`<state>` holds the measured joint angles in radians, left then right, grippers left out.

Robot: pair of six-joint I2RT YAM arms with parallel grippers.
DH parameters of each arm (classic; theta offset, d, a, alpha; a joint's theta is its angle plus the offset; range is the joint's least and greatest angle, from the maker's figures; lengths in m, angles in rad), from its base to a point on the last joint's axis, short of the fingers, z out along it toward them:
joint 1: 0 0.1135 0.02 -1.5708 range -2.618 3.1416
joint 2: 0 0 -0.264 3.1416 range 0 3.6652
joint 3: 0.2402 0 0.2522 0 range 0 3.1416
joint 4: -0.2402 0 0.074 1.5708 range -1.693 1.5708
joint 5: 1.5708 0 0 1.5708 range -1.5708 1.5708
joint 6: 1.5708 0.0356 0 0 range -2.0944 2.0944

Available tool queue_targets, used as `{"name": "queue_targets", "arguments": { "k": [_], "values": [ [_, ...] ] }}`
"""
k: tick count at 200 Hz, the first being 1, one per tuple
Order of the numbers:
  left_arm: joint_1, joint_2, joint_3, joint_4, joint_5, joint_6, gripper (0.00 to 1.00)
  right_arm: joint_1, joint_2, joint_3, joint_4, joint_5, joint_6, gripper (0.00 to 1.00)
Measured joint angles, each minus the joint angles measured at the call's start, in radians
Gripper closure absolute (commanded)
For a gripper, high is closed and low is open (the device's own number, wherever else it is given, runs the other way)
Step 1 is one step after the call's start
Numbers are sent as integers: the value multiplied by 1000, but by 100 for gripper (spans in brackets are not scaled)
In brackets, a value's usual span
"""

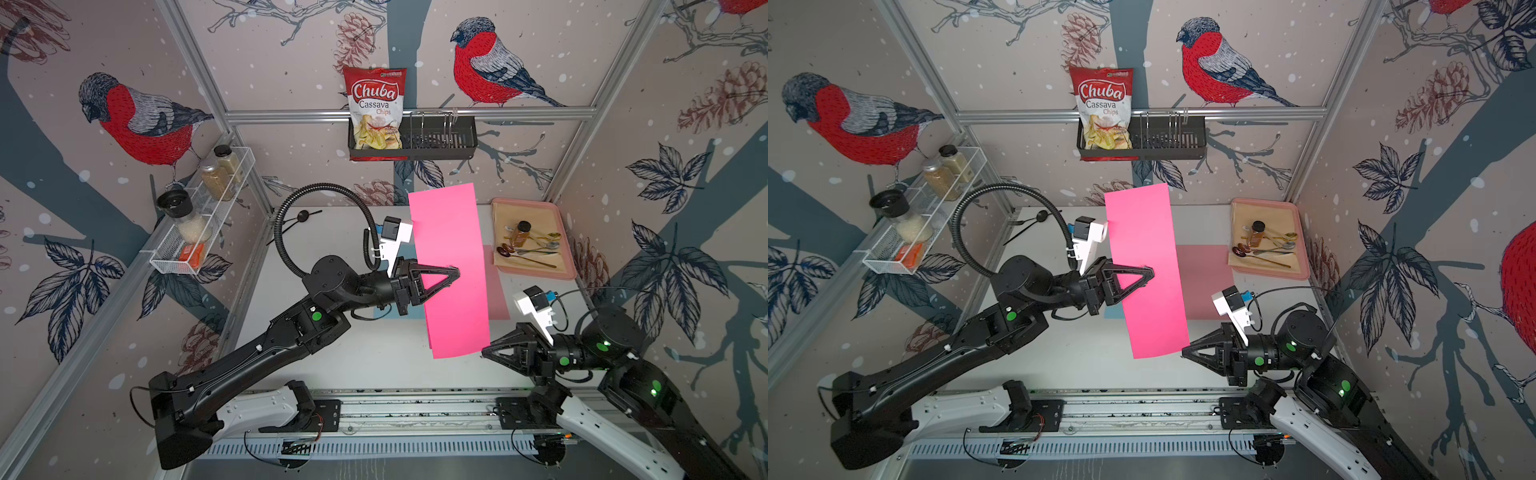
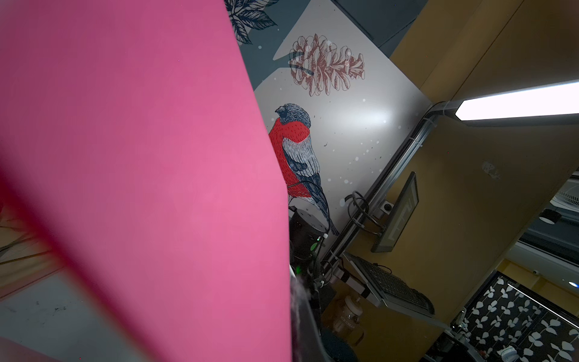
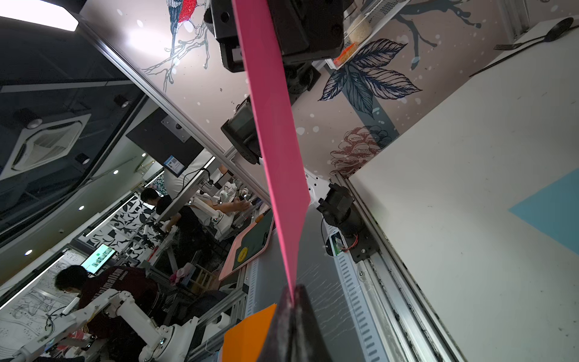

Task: Fold the rectangular paper in half along the long edge
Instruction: Fold the paper, then place the paper at the center of the board.

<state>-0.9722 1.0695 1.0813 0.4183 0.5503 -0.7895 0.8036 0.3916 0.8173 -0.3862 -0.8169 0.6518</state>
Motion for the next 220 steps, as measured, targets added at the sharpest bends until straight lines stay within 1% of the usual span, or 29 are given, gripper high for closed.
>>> {"name": "queue_targets", "arguments": {
  "k": [7,10,25,35,56,74,94,112,131,148,160,167,172,184,193,207,220],
  "values": [
    [0,-2,0,-5,-2,5,100,0,0,6,-7,0,-2,76],
    [0,-2,0,-6,-2,5,100,0,0,8,-10,0,-2,73],
    [0,-6,3,-20,-3,11,100,0,1,24,-39,4,-21,66],
    [0,-12,11,-44,-8,20,100,0,1,42,-63,10,-26,58],
    [6,-34,56,-159,-64,72,100,0,1,132,-131,69,-70,50],
    [13,-40,148,-336,-184,147,100,0,2,219,-179,151,-111,43],
    [27,-4,272,-565,-384,235,100,10,9,290,-216,296,-158,36],
    [103,60,346,-766,-558,282,100,34,31,310,-225,455,-181,34],
    [210,132,353,-947,-703,301,100,56,65,278,-217,619,-182,34],
    [309,170,320,-1070,-784,311,100,62,103,221,-200,743,-182,32],
    [378,188,292,-1117,-827,317,100,63,130,171,-172,825,-186,30],
    [407,201,281,-1138,-857,318,100,63,147,143,-158,868,-189,28],
    [426,214,277,-1155,-880,318,100,62,159,124,-141,896,-190,27],
    [455,253,276,-1187,-937,325,100,60,188,81,-99,945,-205,28],
    [469,288,281,-1204,-983,326,100,54,212,55,-66,964,-205,32],
    [480,348,291,-1225,-1047,327,100,32,251,28,-23,967,-208,34],
    [485,384,290,-1230,-1070,343,100,6,284,14,13,961,-208,34]
  ]
}}
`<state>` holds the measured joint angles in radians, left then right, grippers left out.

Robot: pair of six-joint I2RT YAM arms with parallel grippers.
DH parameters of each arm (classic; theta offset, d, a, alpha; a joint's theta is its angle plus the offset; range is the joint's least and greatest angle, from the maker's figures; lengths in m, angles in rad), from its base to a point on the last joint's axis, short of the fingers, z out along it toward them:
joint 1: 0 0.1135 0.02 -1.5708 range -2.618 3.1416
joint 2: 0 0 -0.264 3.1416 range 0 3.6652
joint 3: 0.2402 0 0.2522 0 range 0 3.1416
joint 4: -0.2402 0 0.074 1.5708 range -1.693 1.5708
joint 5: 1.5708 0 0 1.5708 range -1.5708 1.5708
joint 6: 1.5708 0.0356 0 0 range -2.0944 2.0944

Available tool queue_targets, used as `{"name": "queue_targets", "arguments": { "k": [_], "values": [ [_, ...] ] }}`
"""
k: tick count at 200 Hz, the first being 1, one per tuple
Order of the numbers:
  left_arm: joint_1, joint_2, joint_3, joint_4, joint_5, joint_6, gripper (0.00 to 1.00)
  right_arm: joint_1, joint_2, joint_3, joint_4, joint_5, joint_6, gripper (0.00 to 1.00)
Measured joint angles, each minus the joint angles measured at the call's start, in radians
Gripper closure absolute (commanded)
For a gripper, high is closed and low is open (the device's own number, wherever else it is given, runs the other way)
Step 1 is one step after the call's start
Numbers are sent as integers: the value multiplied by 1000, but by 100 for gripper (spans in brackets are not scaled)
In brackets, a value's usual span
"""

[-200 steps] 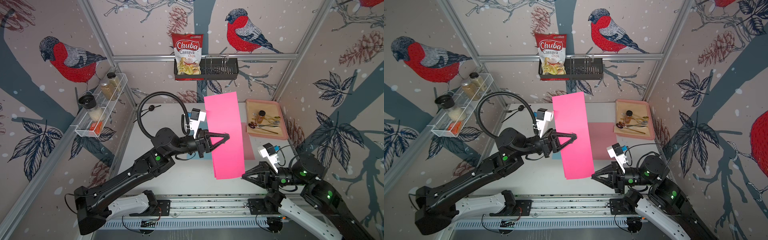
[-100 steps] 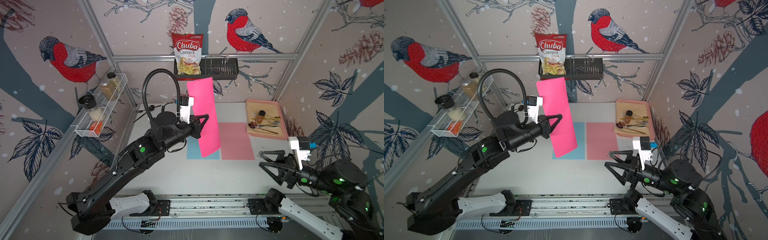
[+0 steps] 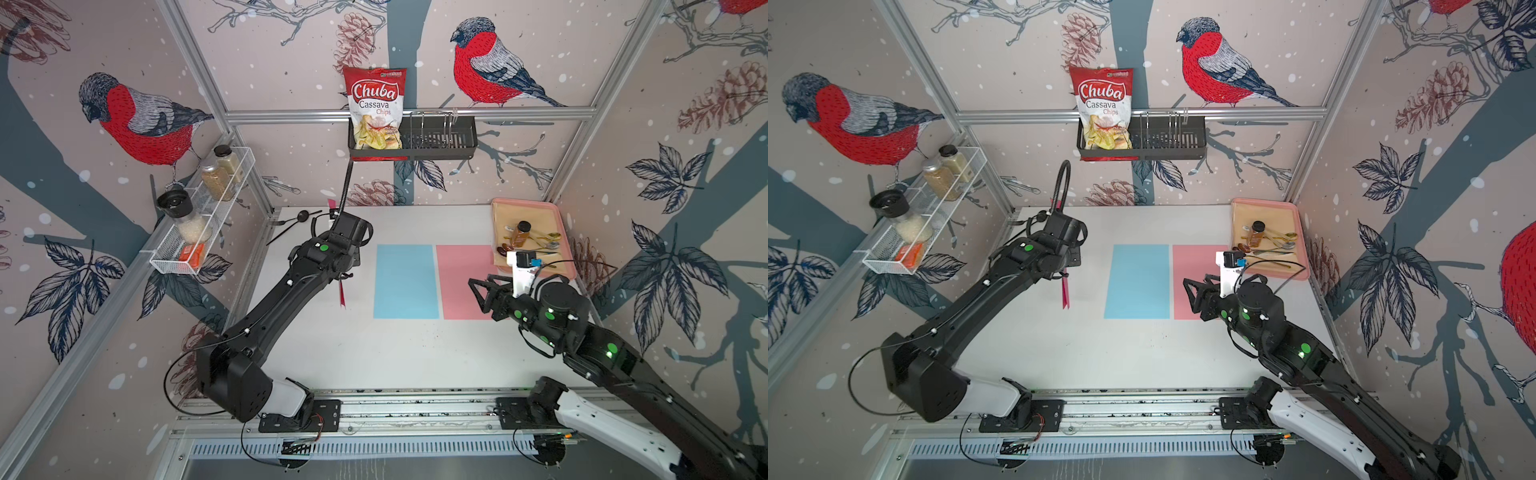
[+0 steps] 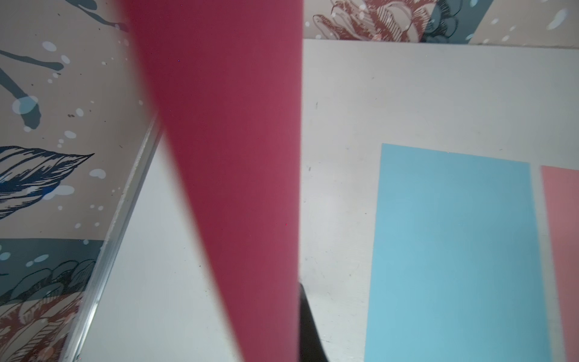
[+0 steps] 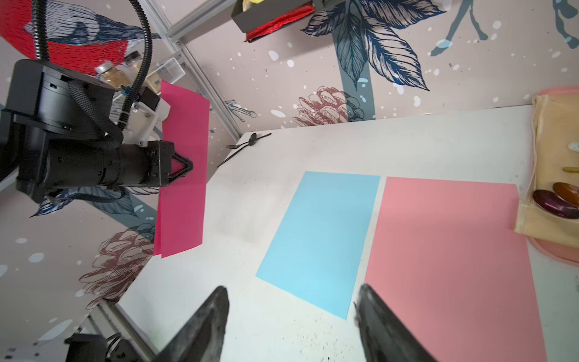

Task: Fold the rectangular paper in half along the long edge
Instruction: Place the paper at the center of the board.

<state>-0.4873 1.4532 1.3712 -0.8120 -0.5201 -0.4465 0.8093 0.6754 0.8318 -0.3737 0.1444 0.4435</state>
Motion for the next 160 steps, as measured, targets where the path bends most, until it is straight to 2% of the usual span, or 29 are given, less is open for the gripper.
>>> {"name": "queue_targets", "arguments": {
  "k": [18,35,63,103,131,160],
  "values": [
    [15,9,-38,42,17,16,100,-47,18,-21,34,-24,0,33],
    [63,-5,-118,135,124,53,100,-97,13,-48,66,-64,0,32],
    [215,-49,-237,298,443,89,100,-168,-4,-108,108,-142,1,32],
    [409,14,-223,435,868,117,100,-212,18,-188,199,-248,32,32],
    [480,150,-183,444,1117,148,100,-214,144,-209,316,-291,60,38],
    [493,285,-167,419,1244,174,100,-170,341,-162,375,-249,61,40]
  ]
}}
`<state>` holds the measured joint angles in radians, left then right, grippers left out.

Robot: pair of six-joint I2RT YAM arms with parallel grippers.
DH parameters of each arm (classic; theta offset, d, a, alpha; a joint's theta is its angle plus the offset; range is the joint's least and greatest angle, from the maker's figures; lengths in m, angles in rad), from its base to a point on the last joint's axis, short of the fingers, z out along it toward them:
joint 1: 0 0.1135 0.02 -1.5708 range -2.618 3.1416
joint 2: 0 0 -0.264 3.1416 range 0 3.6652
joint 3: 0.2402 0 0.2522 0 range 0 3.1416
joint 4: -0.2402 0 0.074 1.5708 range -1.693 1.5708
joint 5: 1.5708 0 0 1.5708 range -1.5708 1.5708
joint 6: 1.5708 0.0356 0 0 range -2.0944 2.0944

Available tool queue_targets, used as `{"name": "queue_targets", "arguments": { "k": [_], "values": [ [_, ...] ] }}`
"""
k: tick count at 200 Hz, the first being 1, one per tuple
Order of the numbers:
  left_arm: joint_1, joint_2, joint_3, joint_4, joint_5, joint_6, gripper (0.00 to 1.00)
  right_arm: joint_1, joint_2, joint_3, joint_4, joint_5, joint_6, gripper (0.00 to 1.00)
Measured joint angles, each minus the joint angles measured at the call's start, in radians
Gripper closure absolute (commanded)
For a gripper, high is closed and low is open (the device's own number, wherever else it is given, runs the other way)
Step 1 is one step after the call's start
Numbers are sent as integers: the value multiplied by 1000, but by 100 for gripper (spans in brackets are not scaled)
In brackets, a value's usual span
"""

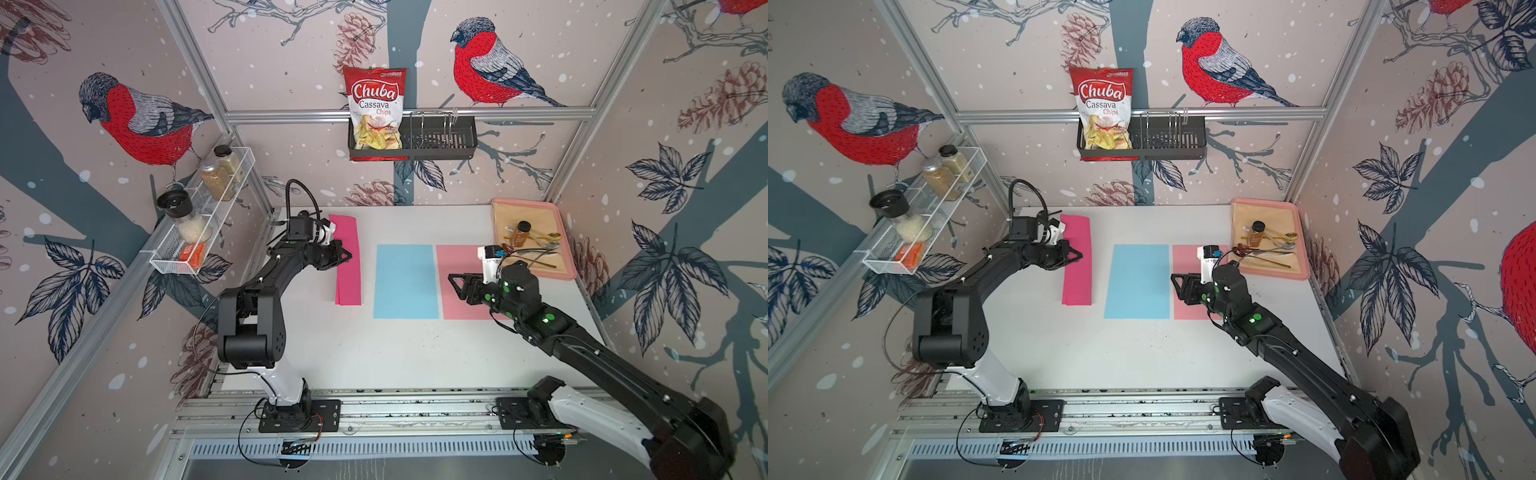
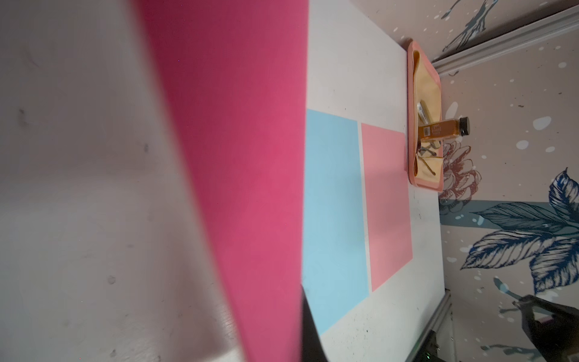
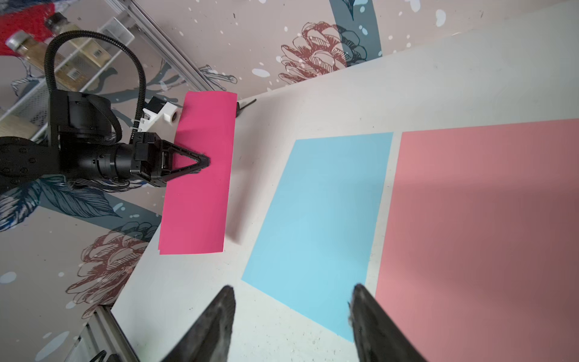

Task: Fold the rectangular paper in half along the long edge
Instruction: Place the paper at the center of the board.

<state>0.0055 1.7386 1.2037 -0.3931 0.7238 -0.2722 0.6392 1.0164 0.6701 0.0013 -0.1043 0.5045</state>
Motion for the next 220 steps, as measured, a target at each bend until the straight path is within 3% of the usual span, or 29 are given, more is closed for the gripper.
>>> {"name": "queue_targets", "arguments": {
  "k": [31,59,75,84,109,164,166,168,171,220],
  "values": [
    [10,91,25,-50,3,31,100,44,200,80,45,84,-1,42],
    [31,143,50,-97,-57,46,91,77,386,167,50,134,-3,43],
    [40,164,64,-125,-104,61,78,96,488,222,47,150,-5,45],
    [42,173,71,-138,-134,67,64,100,541,254,50,151,-5,45],
    [43,182,73,-164,-206,71,43,101,650,309,76,135,-5,45],
    [45,160,85,-215,-397,71,23,103,785,399,123,10,18,45],
    [45,158,85,-217,-408,70,17,103,786,401,123,8,19,45],
    [45,156,85,-219,-418,70,6,103,788,403,123,3,18,45],
    [45,154,86,-221,-430,71,2,103,789,405,124,-1,18,45],
    [31,59,82,-248,-624,69,1,66,737,416,119,-32,17,43]
  ]
}}
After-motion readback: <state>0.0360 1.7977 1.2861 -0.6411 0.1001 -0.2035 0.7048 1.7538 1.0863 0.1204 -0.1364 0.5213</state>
